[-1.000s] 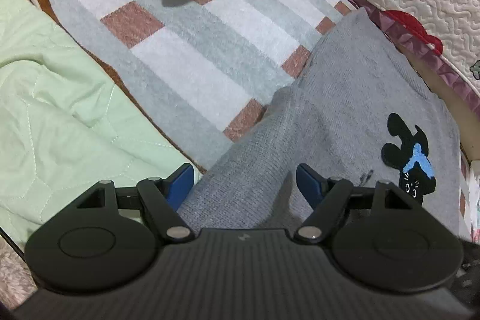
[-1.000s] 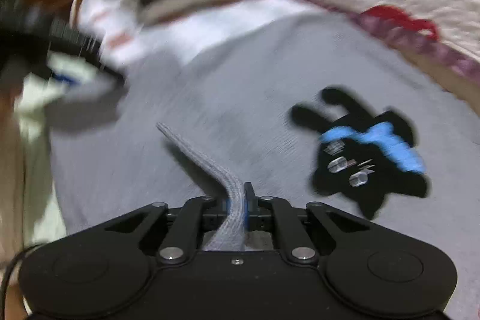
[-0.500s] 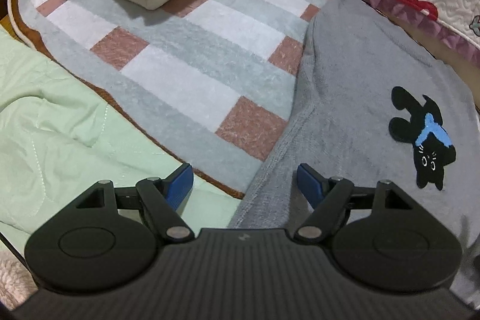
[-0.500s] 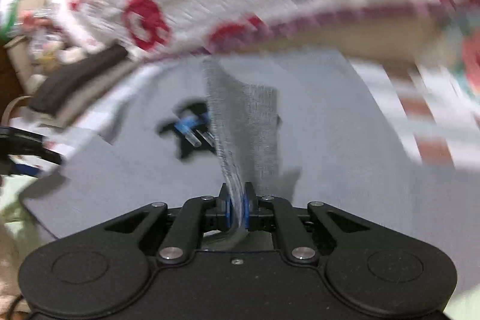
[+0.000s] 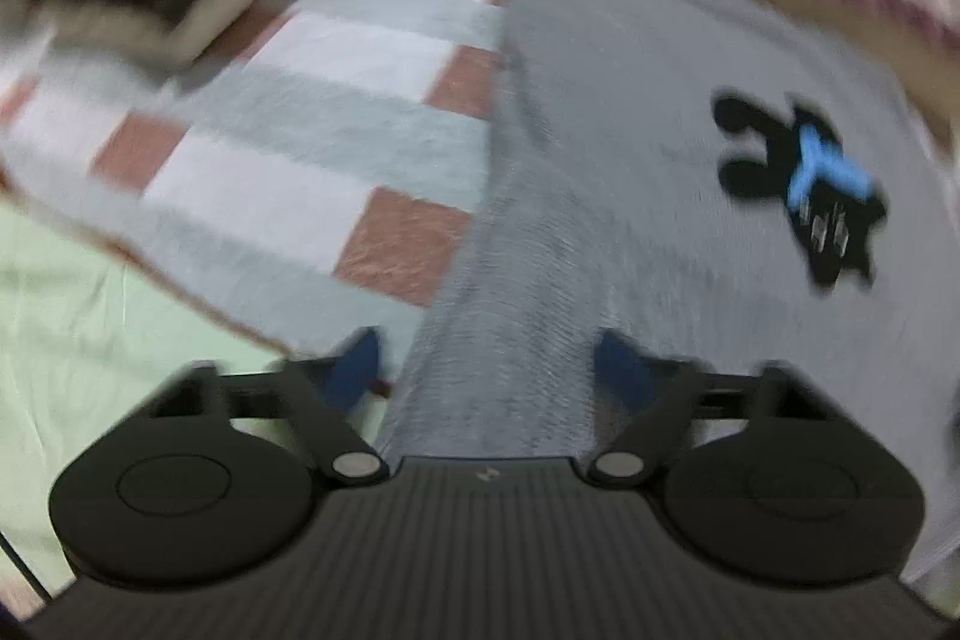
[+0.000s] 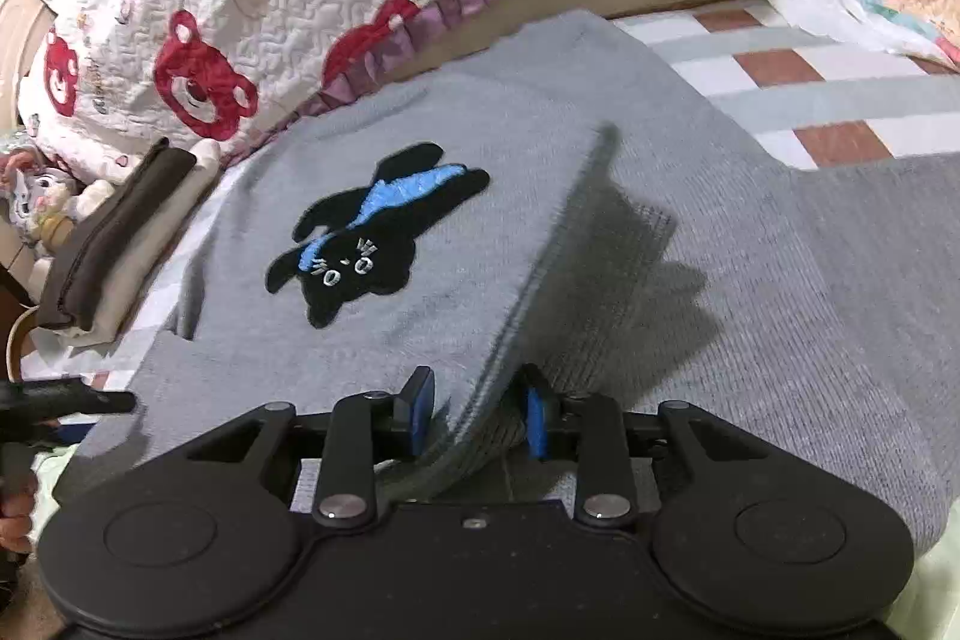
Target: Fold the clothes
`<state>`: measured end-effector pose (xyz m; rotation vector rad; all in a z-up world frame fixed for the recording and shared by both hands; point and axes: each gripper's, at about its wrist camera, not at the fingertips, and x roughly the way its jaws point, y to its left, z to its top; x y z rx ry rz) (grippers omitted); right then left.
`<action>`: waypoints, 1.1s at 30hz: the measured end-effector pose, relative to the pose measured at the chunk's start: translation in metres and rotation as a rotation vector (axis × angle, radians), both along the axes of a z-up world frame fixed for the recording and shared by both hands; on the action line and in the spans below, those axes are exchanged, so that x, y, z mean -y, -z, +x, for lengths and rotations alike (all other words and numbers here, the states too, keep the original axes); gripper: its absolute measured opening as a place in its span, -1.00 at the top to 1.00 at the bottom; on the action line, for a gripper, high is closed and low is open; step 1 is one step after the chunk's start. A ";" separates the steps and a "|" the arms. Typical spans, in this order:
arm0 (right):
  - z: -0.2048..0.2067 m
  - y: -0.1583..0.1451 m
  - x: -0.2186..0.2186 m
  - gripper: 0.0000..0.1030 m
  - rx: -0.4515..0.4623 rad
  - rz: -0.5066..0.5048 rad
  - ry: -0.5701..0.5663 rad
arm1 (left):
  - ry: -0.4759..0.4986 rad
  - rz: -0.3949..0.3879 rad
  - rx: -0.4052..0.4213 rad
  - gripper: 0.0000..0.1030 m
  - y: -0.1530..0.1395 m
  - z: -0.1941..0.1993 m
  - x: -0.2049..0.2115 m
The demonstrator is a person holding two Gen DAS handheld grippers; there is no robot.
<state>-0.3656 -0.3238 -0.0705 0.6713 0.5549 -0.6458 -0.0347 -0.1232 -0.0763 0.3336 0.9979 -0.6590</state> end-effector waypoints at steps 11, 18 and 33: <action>0.010 -0.009 -0.030 0.78 -0.045 -0.250 -0.165 | -0.266 -0.046 0.006 0.92 -0.014 0.038 -0.054; 0.001 0.005 -0.010 0.28 -0.099 -0.150 -0.053 | -0.115 -0.202 -0.001 -0.18 -0.030 0.010 -0.041; -0.015 0.001 0.002 0.11 -0.257 -0.409 0.043 | 0.086 -0.033 -0.051 -0.04 -0.004 -0.028 0.006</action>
